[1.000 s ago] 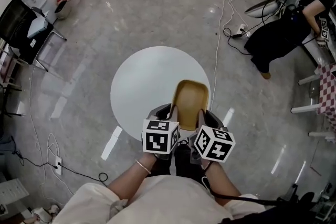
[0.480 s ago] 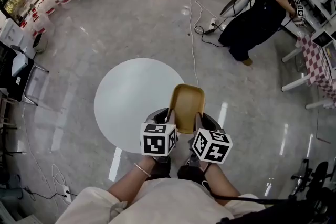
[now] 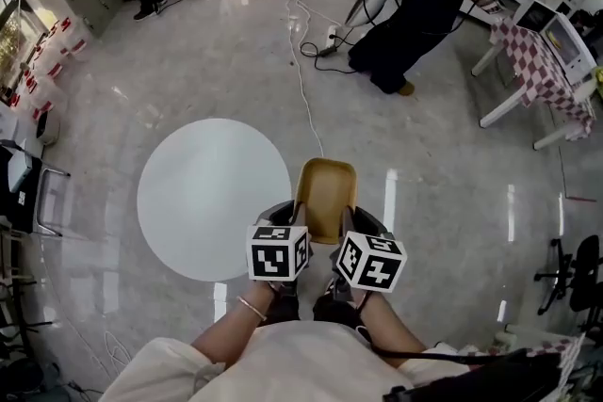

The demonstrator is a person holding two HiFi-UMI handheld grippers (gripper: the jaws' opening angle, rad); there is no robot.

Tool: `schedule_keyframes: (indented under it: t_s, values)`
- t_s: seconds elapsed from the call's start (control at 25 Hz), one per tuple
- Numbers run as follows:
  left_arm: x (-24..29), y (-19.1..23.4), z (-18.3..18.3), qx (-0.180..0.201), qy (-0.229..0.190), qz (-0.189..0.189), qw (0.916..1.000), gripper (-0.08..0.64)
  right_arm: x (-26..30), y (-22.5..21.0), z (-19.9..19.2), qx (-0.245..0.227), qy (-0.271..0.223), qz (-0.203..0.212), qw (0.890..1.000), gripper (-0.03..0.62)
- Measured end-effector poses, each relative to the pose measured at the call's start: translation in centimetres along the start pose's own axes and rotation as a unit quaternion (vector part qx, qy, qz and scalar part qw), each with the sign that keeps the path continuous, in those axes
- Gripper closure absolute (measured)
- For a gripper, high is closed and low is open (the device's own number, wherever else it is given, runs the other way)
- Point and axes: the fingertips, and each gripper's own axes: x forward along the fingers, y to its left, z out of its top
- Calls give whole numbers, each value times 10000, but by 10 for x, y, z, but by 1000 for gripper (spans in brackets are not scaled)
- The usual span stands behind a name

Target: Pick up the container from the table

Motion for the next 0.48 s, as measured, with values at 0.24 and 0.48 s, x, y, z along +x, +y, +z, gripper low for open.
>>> schedule_keyframes:
  t_s: [0.24,0.48]
  values:
    - [19,-52,-6,273,157,-163,9994,520,-20,-52,0,296,-85,-150,9994,541]
    - [31,-89,-12,436,201,-212,9986,520,-35,-89,-1,450,-145,-175,9987,541]
